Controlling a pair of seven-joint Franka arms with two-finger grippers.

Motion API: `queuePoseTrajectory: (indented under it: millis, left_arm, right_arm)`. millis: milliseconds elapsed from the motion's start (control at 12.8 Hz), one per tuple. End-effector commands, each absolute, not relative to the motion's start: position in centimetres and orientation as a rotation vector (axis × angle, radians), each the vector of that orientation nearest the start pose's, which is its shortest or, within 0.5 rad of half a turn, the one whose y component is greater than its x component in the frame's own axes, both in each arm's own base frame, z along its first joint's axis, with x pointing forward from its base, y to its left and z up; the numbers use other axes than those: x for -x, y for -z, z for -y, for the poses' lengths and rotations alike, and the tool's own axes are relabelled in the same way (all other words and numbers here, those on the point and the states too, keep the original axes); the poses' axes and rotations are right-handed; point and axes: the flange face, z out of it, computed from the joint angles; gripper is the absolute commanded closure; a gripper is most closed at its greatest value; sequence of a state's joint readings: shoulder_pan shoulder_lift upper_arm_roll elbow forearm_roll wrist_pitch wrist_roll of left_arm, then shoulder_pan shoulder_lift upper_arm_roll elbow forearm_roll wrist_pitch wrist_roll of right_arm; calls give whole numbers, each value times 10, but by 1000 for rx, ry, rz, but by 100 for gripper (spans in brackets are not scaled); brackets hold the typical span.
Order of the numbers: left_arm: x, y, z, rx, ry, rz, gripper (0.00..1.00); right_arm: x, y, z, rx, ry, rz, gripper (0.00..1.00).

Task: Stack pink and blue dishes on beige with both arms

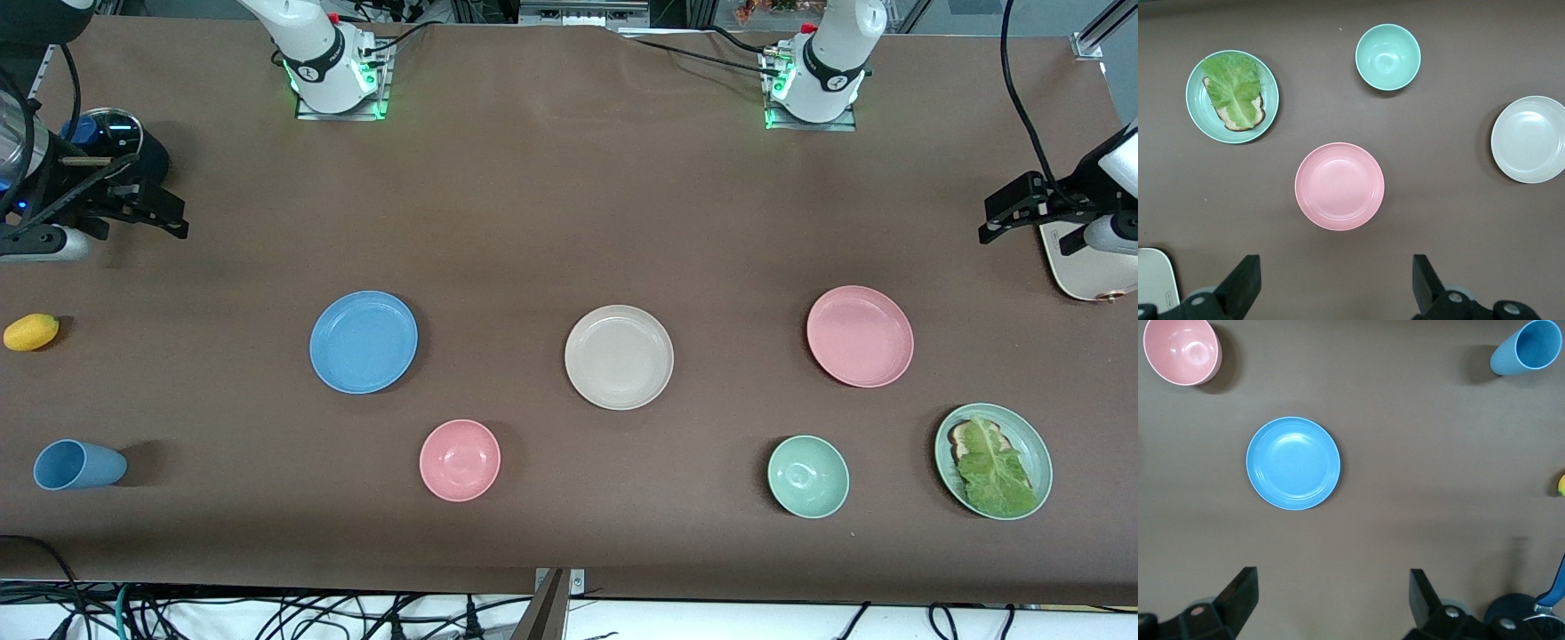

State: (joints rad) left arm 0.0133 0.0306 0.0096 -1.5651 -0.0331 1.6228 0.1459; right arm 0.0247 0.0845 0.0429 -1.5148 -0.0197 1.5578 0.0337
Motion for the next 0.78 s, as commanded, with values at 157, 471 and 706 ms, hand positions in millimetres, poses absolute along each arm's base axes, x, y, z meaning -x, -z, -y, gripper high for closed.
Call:
queuePoseTrajectory:
  millis: [157,471,706]
  left_arm:
    - [-572,-620,-7,3142,57,-222,0]
    - [-574,-616,-8,3141,50,-219,0]
    - [-587,-609,-7,3130,103,-204,0]
  right_arm:
    - [-575,-610,-37,3163,-44,73,0]
    - [-575,-609,-37,3163,-47,73,0]
    - [-575,-609,-37,3163,-47,73,0]
